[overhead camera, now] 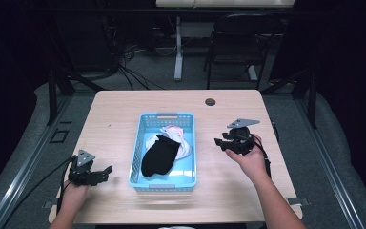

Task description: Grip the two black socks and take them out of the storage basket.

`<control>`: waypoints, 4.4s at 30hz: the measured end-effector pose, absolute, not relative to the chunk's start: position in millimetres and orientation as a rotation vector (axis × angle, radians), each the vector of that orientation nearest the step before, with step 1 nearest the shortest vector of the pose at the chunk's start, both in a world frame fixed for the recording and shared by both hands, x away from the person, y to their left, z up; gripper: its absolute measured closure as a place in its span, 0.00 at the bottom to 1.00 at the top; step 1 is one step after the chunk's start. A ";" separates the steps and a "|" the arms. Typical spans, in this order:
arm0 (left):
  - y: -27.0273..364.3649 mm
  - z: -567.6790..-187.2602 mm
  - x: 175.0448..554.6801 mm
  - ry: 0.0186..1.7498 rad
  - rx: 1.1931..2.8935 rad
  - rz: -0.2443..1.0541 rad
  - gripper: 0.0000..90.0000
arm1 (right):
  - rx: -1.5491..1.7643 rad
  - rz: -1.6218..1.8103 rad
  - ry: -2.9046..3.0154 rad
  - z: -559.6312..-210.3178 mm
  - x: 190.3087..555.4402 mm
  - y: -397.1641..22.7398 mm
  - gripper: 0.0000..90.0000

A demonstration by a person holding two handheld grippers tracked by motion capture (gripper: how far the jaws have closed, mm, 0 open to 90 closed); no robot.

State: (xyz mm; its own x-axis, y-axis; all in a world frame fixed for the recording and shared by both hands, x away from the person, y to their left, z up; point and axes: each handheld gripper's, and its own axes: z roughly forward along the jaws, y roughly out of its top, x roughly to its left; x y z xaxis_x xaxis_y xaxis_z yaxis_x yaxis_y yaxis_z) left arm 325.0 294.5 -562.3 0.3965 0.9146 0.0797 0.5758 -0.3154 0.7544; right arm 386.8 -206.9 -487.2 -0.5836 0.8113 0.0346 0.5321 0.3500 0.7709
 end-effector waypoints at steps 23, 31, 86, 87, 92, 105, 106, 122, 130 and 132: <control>294.2 -561.2 325.7 1.257 2.021 0.680 0.17 | 0.981 1.091 2.396 -459.9 401.3 -148.0 0.63; 294.3 -561.1 325.8 1.257 2.019 0.679 0.17 | 0.916 1.088 2.455 -465.2 409.8 -115.0 0.65; 294.4 -560.9 325.2 1.257 2.015 0.677 0.17 | 0.747 1.001 2.704 -475.2 415.8 -43.2 0.95; 294.5 -560.8 325.2 1.257 2.016 0.677 0.17 | 0.747 1.001 2.704 -475.2 415.8 -43.2 0.95; 294.5 -561.0 325.2 1.259 2.013 0.678 0.17 | 0.694 1.055 2.677 -446.2 404.6 -44.5 0.95; 294.8 -561.0 325.3 1.258 2.013 0.677 0.17 | 0.673 1.133 2.596 -400.6 392.5 -65.3 0.95; 294.7 -561.0 325.2 1.260 2.013 0.677 0.17 | 0.672 1.136 2.591 -397.6 391.4 -67.7 0.95; 294.4 -561.3 325.1 1.260 2.015 0.678 0.17 | 0.728 1.157 2.470 -359.1 374.3 -123.1 0.95; 293.8 -561.5 325.0 1.260 2.020 0.679 0.17 | 0.823 1.142 2.387 -353.0 371.2 -164.4 0.95; 293.8 -561.5 325.1 1.259 2.023 0.680 0.17 | 0.853 1.114 2.352 -351.3 369.1 -180.8 0.95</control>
